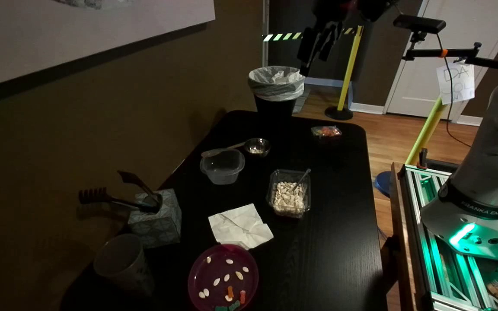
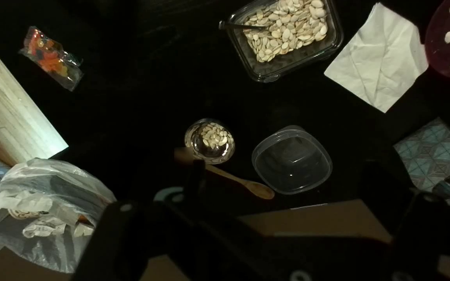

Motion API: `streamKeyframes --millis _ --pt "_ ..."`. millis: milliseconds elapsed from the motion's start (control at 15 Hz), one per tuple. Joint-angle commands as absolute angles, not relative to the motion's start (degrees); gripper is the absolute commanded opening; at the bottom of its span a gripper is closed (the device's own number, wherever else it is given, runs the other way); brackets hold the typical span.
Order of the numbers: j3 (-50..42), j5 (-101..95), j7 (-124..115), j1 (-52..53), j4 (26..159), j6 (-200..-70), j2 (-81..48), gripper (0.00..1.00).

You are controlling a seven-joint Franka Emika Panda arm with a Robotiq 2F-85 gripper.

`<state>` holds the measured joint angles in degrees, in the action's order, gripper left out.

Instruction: Transfer the popcorn from the plastic bowl to the metal bowl

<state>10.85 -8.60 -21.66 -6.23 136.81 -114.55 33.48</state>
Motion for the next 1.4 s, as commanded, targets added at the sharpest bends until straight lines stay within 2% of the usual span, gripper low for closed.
streamKeyframes --millis 0,333,867,933,1333 --pt "7.5 -6.0 -20.4 -4.9 135.4 -112.1 31.1 1.0" --pt "-0.8 -2.8 -17.9 -7.3 136.2 -109.6 26.9 1.0" --pt "-16.6 15.9 4.4 -8.4 143.3 -110.7 23.6 1.0" --pt "-13.6 12.0 0.6 -9.3 141.3 -110.8 24.1 1.0" --pt "-15.4 15.0 3.9 -9.6 142.9 -110.8 23.4 1.0"
